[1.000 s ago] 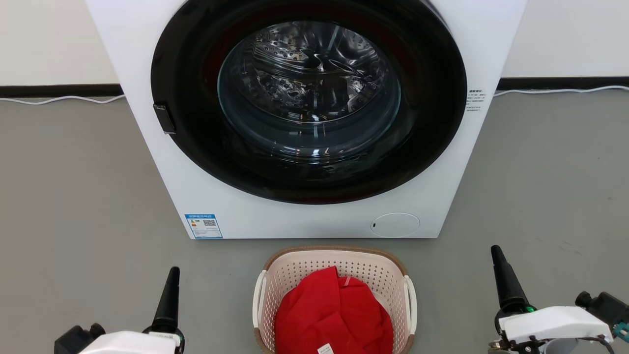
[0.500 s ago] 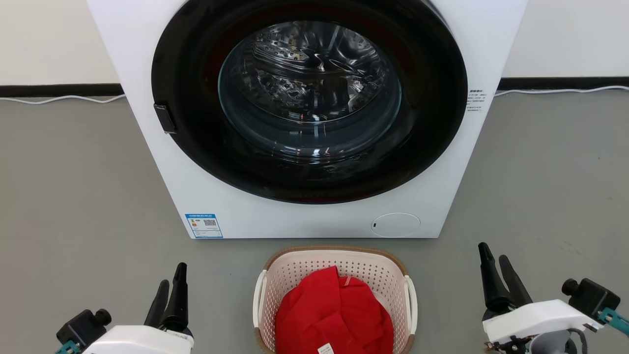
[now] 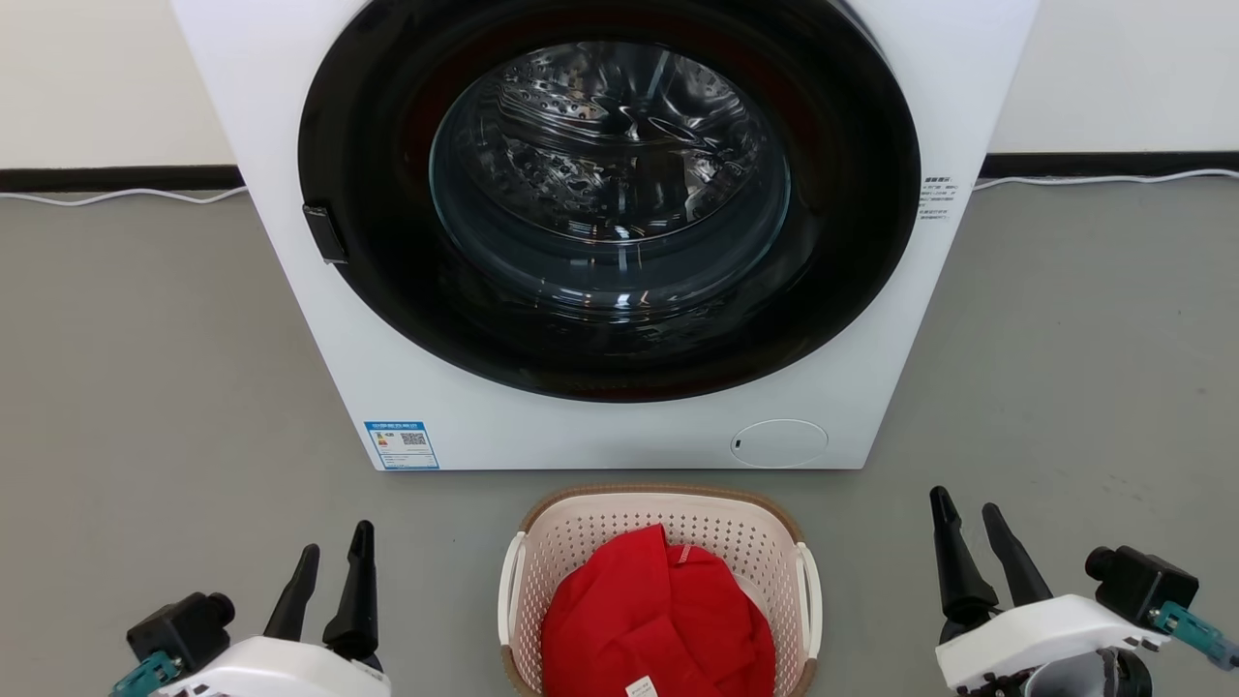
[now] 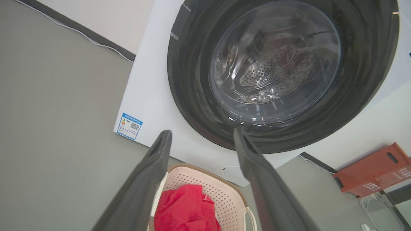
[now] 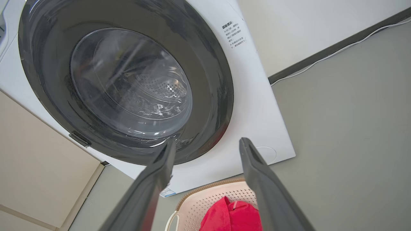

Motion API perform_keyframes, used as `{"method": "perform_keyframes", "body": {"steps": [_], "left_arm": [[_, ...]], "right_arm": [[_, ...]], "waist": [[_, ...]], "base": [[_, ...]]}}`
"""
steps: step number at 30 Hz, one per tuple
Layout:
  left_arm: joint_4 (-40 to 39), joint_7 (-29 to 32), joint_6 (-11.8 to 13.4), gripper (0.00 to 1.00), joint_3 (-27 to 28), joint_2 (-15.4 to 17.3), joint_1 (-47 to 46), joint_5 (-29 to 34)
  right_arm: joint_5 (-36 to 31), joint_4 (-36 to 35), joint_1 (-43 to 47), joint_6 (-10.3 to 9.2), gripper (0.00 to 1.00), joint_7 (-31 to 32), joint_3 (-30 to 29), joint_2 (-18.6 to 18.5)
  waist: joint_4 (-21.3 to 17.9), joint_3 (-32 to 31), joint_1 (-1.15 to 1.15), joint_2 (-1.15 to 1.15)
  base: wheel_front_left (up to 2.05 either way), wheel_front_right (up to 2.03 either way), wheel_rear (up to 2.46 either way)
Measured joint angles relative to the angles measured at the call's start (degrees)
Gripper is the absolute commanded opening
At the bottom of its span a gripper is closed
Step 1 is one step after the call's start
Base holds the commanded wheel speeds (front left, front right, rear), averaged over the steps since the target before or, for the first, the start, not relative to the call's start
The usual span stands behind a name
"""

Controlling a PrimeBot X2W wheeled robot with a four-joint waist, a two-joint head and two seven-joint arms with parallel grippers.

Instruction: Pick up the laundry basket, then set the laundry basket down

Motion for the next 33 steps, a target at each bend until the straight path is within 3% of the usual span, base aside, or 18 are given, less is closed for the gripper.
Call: {"method": "perform_keyframes", "body": {"steps": [15,33], "left_arm": [[-0.13,-2.46,2.88,1.0,-1.91,2.23,0.28,10.53],[-0.38,-5.46,4.22,1.0,-2.86,3.11,0.47,23.06]], "right_arm": [[-10.79,1.88,0.04,0.01,1.0,-2.24,-0.7,0.19],[-23.56,3.04,0.02,0.01,1.0,-5.23,-0.92,0.34]], "waist": [[-0.07,-0.01,0.0,0.0],[-0.25,-0.05,0.0,0.0]], "base": [[0.0,0.0,0.0],[0.0,0.0,0.0]]}}
